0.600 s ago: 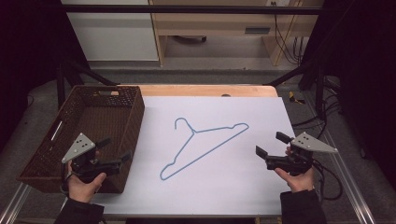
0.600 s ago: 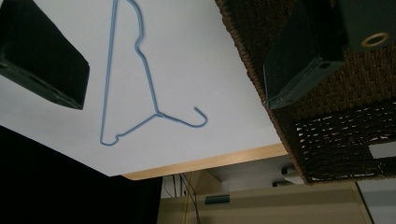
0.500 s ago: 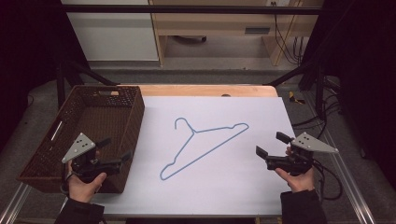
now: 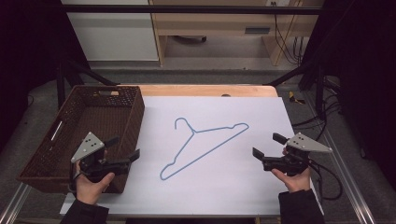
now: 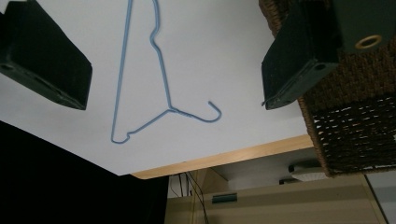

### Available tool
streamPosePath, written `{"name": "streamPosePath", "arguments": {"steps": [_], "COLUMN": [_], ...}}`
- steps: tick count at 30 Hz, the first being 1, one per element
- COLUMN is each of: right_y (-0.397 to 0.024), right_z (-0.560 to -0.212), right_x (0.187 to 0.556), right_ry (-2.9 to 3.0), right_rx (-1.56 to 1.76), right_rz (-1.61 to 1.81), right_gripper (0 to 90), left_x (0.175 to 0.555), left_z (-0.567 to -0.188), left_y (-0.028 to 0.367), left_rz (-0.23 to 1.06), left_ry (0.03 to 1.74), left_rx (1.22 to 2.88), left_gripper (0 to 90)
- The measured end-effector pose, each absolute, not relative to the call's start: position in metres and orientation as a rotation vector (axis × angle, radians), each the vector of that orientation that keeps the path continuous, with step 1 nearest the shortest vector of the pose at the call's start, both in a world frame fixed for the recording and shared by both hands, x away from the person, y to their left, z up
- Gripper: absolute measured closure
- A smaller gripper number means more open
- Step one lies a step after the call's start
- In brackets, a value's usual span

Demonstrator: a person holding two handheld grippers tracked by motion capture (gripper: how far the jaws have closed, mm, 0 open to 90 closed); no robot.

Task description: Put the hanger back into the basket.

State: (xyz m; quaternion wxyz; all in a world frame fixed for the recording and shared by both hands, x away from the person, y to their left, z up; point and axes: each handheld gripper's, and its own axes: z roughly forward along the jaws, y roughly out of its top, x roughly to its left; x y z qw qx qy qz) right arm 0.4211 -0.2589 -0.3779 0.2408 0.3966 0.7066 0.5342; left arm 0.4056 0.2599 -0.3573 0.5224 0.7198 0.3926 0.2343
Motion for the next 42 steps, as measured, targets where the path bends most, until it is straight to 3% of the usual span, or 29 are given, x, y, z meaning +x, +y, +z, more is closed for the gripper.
{"name": "streamPosePath", "arguments": {"steps": [19, 42], "right_y": [-0.254, -0.252], "right_z": [-0.381, -0.382], "right_x": [0.423, 0.424], "right_ry": [1.948, 1.959], "right_rx": [1.097, 1.095], "right_rz": [1.44, 1.439], "right_gripper": [4.7, 5.0], "left_x": [0.423, 0.48], "left_z": [-0.359, -0.38], "left_y": [0.216, 0.162], "left_rz": [0.516, 0.461], "left_ry": [0.882, 0.933], "left_rx": [1.813, 1.959], "left_gripper": [8.8, 11.6]}}
